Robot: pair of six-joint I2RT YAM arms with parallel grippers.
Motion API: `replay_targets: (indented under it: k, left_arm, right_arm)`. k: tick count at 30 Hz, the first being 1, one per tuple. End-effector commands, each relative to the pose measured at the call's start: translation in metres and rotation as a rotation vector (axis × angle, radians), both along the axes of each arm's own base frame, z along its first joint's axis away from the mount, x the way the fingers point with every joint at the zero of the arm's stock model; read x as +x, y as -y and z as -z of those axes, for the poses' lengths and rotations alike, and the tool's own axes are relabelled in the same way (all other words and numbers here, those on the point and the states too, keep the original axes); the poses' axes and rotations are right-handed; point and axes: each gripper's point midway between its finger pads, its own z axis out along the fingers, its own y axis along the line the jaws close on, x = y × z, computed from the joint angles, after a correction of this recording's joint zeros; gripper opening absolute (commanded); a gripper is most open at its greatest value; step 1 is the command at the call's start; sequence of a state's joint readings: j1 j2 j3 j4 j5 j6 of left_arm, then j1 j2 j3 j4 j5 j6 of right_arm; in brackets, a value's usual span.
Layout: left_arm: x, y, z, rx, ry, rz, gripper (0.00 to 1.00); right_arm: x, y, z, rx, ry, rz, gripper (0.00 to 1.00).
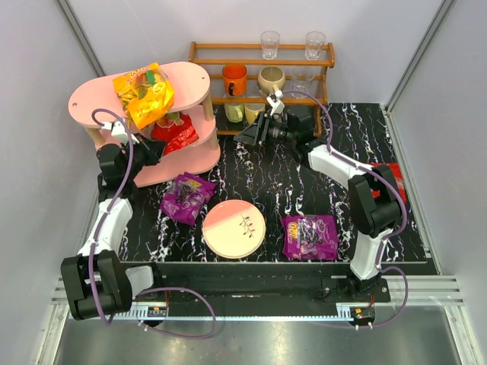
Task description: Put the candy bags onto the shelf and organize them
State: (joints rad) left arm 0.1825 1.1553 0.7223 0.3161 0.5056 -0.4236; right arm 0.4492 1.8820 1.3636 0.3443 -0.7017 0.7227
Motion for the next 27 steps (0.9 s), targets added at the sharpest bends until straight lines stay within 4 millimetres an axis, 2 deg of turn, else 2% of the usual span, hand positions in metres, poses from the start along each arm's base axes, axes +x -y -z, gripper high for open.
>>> replay_targets:
  k: [1, 4, 7, 8, 10, 11, 13, 14, 21, 27]
  left_arm:
    - [-0.001, 0.027, -0.021, 0.014, 0.089, 0.131, 0.00]
    - [-0.002, 0.023, -0.020, 0.022, 0.081, 0.100, 0.00]
    - [-0.004, 0.005, -0.017, 0.050, 0.055, 0.023, 0.00]
    - [-0.003, -0.008, -0.019, 0.050, 0.050, -0.010, 0.00]
    - [-0.006, -0.020, -0.017, 0.042, 0.017, -0.025, 0.00]
    - [-0.006, -0.035, -0.021, 0.038, 0.021, -0.056, 0.00]
    - [-0.010, -0.043, -0.021, 0.033, 0.003, -0.048, 0.00]
    - [-0.011, -0.050, -0.027, 0.053, 0.012, -0.052, 0.00]
    - [-0.011, -0.065, -0.034, 0.106, -0.006, -0.061, 0.00]
    - [-0.011, -0.085, -0.029, 0.099, -0.019, -0.110, 0.00]
  right_arm:
    - [-0.007, 0.002, -0.038, 0.055, 0.084, -0.024, 0.53]
    - [-0.007, 0.002, -0.038, 0.055, 0.083, -0.026, 0.53]
    - [-0.008, 0.002, -0.036, 0.052, 0.082, -0.026, 0.53]
    - [-0.008, 0.003, -0.037, 0.052, 0.085, -0.025, 0.53]
    - [-0.008, 0.003, -0.034, 0.050, 0.081, -0.025, 0.53]
    - [-0.009, 0.003, -0.034, 0.053, 0.075, -0.027, 0.53]
    - [-0.009, 0.003, -0.034, 0.058, 0.078, -0.030, 0.53]
    - [-0.010, 0.003, -0.033, 0.061, 0.072, -0.031, 0.53]
    - [-0.012, 0.002, -0.031, 0.066, 0.070, -0.036, 0.53]
    - [-0.013, 0.004, -0.029, 0.062, 0.068, -0.040, 0.53]
